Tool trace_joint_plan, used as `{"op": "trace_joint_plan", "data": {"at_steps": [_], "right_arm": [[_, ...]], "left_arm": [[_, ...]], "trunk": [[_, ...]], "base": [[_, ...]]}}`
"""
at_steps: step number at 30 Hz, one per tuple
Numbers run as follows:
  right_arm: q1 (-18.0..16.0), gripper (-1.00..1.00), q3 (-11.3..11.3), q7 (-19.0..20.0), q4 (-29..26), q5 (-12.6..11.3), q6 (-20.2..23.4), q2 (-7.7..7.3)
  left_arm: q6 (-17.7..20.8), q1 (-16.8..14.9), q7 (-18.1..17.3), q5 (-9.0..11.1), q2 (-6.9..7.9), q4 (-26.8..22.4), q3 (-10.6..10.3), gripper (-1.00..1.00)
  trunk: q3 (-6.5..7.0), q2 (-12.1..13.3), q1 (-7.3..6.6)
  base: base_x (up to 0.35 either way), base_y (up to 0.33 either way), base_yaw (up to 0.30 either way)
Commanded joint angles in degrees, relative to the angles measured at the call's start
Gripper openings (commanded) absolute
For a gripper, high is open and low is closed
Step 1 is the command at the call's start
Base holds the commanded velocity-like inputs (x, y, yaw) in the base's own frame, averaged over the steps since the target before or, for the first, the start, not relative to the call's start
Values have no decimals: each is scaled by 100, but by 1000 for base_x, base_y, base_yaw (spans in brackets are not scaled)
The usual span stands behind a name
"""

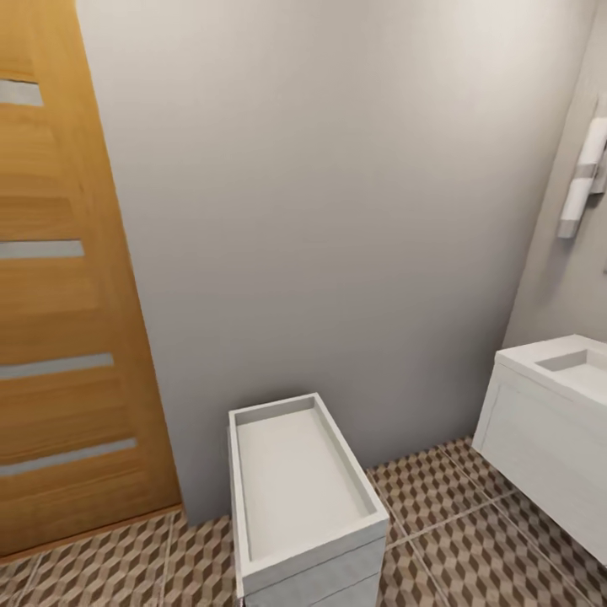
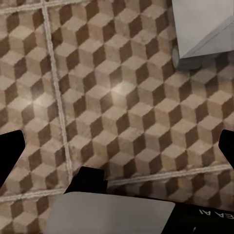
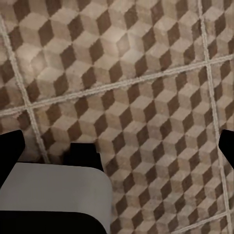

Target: Take the four mousetraps from the cabinet in the bathroom and place them on the bathroom floor. Make sure all four end up on the same floor surface, and ensure that at least two of them are either under or directly next to the same bathroom sink.

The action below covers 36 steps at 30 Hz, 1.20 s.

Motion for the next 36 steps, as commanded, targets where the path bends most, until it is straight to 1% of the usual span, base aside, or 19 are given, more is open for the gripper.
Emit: {"op": "trace_joint_plan", "data": {"at_steps": [1, 36], "right_arm": [[-8, 100, 41, -14, 18, -21, -25, 0], [-8, 100, 41, -14, 18, -15, -5, 30]], "left_arm": [[-17, -4, 20, 40, -2, 5, -48, 100], [-10, -4, 13, 40, -2, 5, -47, 100]], "trunk": [[-6, -3, 0], [-6, -3, 0]], "base": [[0, 0, 275], [0, 0, 284]]}}
